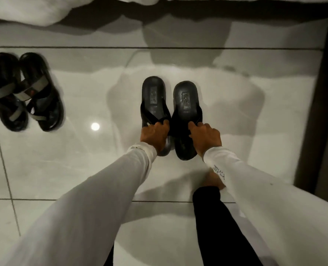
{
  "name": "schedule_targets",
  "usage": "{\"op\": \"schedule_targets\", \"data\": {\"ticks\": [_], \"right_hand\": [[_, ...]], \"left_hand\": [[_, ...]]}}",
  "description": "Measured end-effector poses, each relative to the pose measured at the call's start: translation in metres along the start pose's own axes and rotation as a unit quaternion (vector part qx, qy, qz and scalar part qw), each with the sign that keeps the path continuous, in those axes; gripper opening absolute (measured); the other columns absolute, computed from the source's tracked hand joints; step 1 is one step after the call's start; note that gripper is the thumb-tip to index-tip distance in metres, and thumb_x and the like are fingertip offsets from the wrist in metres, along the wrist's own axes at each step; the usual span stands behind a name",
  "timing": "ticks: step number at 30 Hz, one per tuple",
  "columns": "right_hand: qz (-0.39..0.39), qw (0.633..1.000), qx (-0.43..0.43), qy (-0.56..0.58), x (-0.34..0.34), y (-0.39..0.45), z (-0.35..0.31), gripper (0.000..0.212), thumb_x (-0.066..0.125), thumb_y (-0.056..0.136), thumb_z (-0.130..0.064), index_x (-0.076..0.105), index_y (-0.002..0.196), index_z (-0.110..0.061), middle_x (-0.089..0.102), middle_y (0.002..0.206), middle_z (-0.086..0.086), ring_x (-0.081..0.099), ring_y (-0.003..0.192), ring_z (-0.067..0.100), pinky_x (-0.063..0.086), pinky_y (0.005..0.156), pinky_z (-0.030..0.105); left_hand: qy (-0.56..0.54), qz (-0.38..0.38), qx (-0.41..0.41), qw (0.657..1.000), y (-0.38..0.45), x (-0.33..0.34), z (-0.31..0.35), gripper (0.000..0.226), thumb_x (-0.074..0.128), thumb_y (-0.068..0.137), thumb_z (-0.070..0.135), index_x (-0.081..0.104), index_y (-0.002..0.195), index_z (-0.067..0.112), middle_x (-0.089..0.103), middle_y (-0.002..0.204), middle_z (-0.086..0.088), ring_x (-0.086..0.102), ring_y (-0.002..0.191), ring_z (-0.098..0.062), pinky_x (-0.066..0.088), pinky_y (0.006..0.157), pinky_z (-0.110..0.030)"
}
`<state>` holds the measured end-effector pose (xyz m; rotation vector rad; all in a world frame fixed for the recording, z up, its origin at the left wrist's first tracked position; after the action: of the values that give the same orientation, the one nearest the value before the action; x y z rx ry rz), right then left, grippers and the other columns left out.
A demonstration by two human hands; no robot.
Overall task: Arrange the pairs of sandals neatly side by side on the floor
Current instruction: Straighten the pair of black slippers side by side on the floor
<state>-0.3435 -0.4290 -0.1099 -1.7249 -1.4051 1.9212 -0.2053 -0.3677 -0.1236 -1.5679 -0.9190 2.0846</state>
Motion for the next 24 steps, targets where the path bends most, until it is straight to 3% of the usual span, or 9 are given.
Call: {"op": "schedule_targets", "data": {"ticks": [12,24], "right_hand": [[0.037,0.999,0.023,0.002,-0.038,0.028,0.097,0.032,0.055,0.097,-0.021,0.049,0.129,-0.014,0.065,0.111,0.015,0.063,0.103,0.039,0.053,0.081,0.045],[0.033,0.998,0.029,0.034,-0.040,0.035,0.108,0.029,0.055,0.098,-0.022,0.051,0.125,-0.014,0.066,0.112,0.015,0.063,0.104,0.039,0.051,0.085,0.045]], "left_hand": [[0.021,0.016,0.019,0.999,0.058,-0.026,0.083,0.040,0.055,0.097,0.023,0.045,0.133,0.010,0.069,0.112,-0.012,0.070,0.101,-0.038,0.055,0.084,-0.043],[0.051,0.019,0.027,0.998,0.065,-0.035,0.094,0.038,0.057,0.097,0.021,0.048,0.131,0.009,0.071,0.108,-0.012,0.071,0.098,-0.037,0.056,0.082,-0.042]]}}
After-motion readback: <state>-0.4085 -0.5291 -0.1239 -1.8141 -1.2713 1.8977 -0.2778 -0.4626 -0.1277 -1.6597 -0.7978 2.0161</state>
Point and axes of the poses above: each hand's wrist, its own y-axis towards the middle knuckle, its own x-axis out of the palm, z = x × y, the point moved 5 cm from there along y, towards the middle knuckle
